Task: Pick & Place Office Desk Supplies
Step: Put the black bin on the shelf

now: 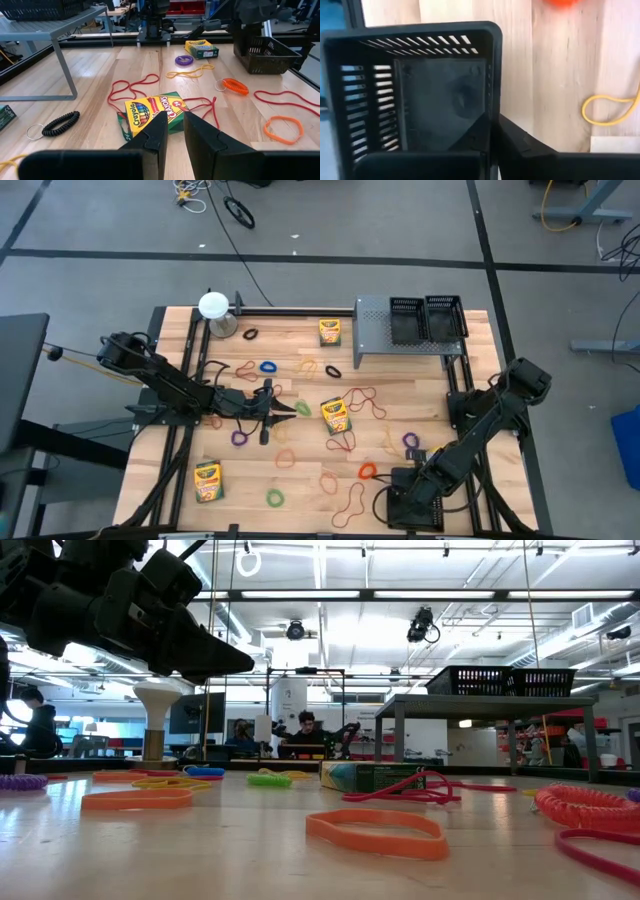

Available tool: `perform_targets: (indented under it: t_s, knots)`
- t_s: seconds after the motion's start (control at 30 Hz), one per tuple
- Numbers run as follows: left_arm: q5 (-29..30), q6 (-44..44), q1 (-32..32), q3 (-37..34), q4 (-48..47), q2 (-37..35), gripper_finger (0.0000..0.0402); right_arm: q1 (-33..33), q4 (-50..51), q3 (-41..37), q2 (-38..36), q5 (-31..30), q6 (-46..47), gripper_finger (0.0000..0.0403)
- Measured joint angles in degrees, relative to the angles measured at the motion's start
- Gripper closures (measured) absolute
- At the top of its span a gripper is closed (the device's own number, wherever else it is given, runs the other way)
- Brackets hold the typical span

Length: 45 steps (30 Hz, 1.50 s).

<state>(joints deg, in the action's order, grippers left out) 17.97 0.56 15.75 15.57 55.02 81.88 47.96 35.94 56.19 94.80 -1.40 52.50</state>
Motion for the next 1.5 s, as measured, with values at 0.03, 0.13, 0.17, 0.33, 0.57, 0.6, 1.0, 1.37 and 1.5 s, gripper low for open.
perform_targets:
  t_s: [0.03, 0.13, 0.17, 0.33, 0.57, 0.6, 1.0, 1.37, 1.5]
  knots:
    - [-0.01, 0.00, 0.00, 0.00, 0.00, -0.01, 0.0333, -0.31, -0.28, 0.20, -0.01, -0.09, 0.56, 0.0376]
    - [-0.01, -0.02, 0.00, 0.00, 0.00, 0.00, 0.0333, -1.25, -0.31, 0.43, -0.98, -0.83, 2.03, 0.0387]
    - [-0.01, -0.02, 0.00, 0.00, 0.00, 0.00, 0.0333, -1.60, -0.32, 0.46, -1.51, -1.49, 2.82, 0.0391]
    - [-0.01, 0.26, 0.00, 0.00, 0.00, -0.02, 0.0334, -2.60, 0.45, 0.52, -5.63, -2.86, 7.64, 0.0387]
    - [-0.03, 0.31, 0.02, 0.00, -0.02, 0.00, 0.0333, -3.57, 10.78, 0.54, -11.40, -14.52, 22.96, 0.0394]
    - [-0.03, 0.39, 0.02, 0.00, -0.02, 0.00, 0.0333, -3.78, 12.75, 0.54, -11.79, -16.65, 25.99, 0.0392]
    - [-0.45, 1.57, 0.02, 0.00, -0.55, 0.00, 0.0333, -11.66, 8.20, -14.23, -18.11, -25.40, 49.38, 0.0390]
    - [-0.43, 1.53, 0.02, 0.00, -1.40, 0.00, 0.0334, -15.71, -6.00, -23.81, -21.79, -28.63, 51.82, 0.0369]
    - [-0.43, 1.55, 0.02, 0.00, -1.36, 0.00, 0.0334, -15.57, -6.12, -23.81, -21.79, -26.34, 47.58, 0.0328]
